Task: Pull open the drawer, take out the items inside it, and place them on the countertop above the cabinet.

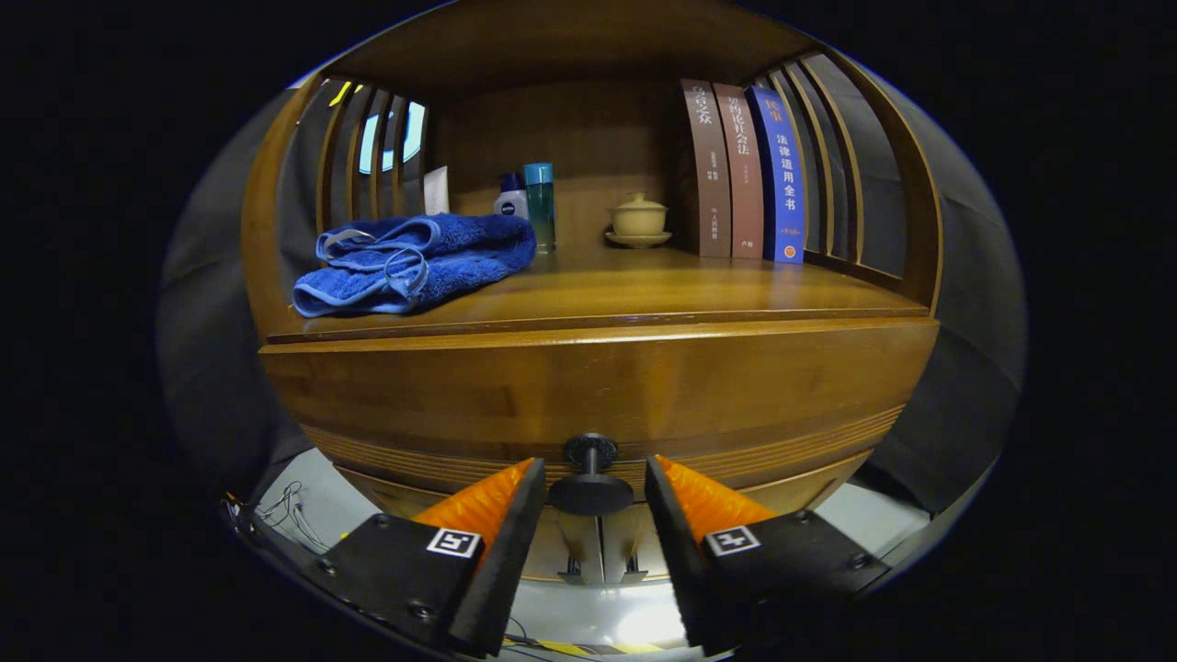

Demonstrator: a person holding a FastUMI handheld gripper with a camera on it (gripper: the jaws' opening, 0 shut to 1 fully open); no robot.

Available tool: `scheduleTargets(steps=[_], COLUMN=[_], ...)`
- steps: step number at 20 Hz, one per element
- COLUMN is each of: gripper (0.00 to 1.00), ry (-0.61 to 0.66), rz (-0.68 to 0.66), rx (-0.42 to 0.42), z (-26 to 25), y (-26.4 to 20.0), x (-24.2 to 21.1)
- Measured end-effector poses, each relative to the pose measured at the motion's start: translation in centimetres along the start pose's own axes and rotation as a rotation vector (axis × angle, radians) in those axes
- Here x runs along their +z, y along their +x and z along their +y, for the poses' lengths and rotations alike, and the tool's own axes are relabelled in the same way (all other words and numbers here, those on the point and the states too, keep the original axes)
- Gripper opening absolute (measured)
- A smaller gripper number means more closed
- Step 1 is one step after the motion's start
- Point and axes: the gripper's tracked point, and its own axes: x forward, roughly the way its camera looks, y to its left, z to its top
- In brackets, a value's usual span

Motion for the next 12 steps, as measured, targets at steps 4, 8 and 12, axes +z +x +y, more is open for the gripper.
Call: scheduleTargets(steps=[4,8,12], gripper=[0.50,0.34,0.34], ry=[-0.020,-0.014,-0.011], rz=[0.003,0.022,0.034], rx=[-0.012,-0.013,-0.011], z=[-0.10,-0.09,-0.05], y=[-0.14,0.34,-0.29], x=[0.02,-0.49,-0.50])
